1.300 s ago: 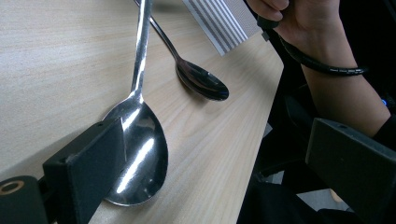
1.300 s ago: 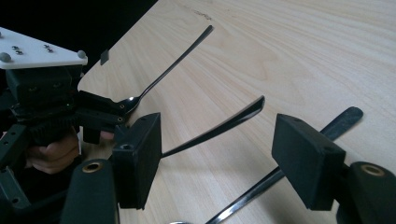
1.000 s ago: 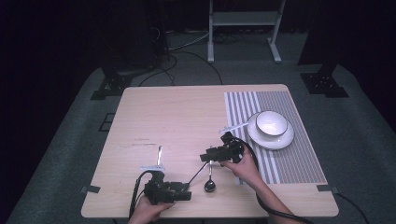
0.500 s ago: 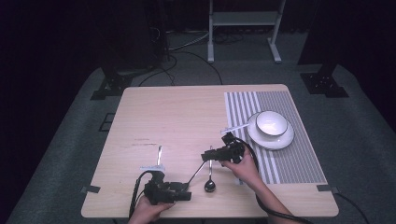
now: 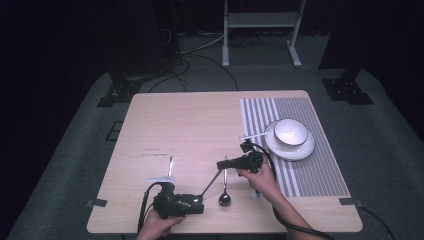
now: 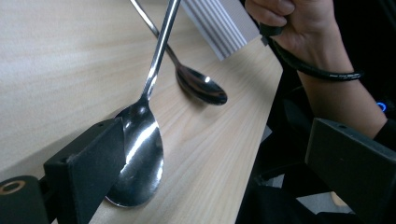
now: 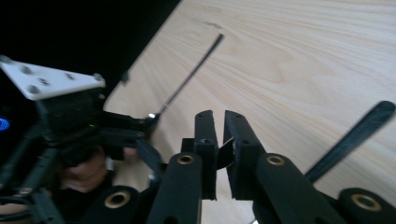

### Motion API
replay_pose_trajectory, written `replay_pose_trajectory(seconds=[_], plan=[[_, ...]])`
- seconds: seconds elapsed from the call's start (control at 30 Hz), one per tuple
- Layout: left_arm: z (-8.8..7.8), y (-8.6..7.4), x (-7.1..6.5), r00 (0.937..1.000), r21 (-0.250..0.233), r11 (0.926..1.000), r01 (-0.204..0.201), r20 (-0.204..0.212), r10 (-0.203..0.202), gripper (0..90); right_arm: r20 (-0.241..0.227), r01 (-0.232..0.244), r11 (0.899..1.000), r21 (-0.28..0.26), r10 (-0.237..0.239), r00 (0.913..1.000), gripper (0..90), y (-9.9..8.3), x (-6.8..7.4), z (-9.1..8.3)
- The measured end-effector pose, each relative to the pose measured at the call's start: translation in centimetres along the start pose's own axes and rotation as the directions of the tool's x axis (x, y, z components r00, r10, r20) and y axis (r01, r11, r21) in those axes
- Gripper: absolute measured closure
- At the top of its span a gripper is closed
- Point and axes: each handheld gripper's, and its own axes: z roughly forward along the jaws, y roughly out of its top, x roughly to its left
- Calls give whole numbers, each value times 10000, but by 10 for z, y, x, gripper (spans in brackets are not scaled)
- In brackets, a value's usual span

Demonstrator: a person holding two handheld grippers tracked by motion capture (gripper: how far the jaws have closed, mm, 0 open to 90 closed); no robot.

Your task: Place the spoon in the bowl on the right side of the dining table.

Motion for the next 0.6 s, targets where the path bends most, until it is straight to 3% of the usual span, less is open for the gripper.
replay_pose_trajectory(seconds=[0.1, 0.6], plan=[[-7, 2, -2, 9999, -256, 9996, -109, 21, 109, 37, -566, -357, 9993, -116, 350, 9978, 886, 3, 0, -3], [-36, 8, 1, 9997, -1020, 9947, -143, -218, 122, 36, -835, -589, 9981, -188, 572, 9949, 888, 14, 3, -9]])
